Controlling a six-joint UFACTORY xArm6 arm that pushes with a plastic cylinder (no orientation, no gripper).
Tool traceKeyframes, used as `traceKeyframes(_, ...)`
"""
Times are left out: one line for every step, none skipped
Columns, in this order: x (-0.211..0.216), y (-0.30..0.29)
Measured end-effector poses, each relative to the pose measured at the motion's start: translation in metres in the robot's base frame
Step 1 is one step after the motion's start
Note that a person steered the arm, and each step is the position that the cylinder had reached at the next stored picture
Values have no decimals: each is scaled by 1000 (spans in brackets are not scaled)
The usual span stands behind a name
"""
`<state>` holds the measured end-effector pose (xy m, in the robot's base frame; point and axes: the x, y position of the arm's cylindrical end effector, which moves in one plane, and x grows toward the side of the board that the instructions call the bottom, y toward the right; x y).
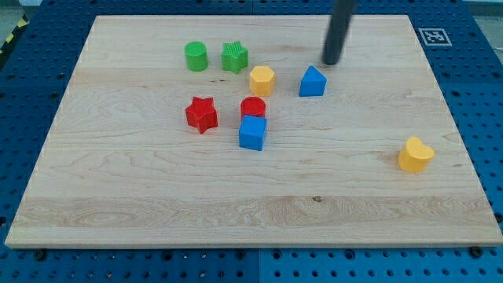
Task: Slide the blue triangle down and right
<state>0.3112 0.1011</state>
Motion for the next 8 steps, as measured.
traceKeyframes(4,-36)
traceKeyframes(13,-37)
traceKeyframes(25,-36)
traceKeyframes(43,-20)
traceKeyframes(47,8)
traceKeyframes(63,11)
traceKeyframes(78,8)
traceKeyframes(92,8)
